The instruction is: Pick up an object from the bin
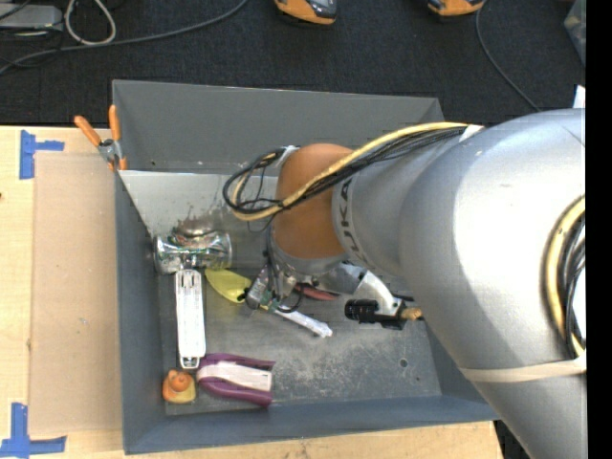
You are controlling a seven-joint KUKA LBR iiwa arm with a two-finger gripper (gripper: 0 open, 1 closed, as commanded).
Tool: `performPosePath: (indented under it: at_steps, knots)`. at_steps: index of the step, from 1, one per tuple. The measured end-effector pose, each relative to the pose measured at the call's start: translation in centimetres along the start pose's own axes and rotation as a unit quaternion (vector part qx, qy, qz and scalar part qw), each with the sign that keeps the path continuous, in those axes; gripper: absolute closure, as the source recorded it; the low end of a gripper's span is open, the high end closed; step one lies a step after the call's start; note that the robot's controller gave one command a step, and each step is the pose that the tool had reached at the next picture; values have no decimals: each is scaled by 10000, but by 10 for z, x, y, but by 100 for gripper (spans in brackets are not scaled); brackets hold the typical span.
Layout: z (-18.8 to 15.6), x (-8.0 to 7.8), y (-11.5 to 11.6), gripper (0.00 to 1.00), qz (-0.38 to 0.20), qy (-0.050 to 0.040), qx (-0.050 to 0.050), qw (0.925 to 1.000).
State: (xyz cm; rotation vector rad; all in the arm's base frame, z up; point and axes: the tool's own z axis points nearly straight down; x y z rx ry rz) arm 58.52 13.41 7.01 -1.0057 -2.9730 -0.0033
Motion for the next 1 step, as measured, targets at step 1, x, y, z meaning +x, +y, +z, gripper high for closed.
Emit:
performPosePath:
  at_steps: [1]
  knots:
    - [-15,2,-3,100,-6,38,41,10000]
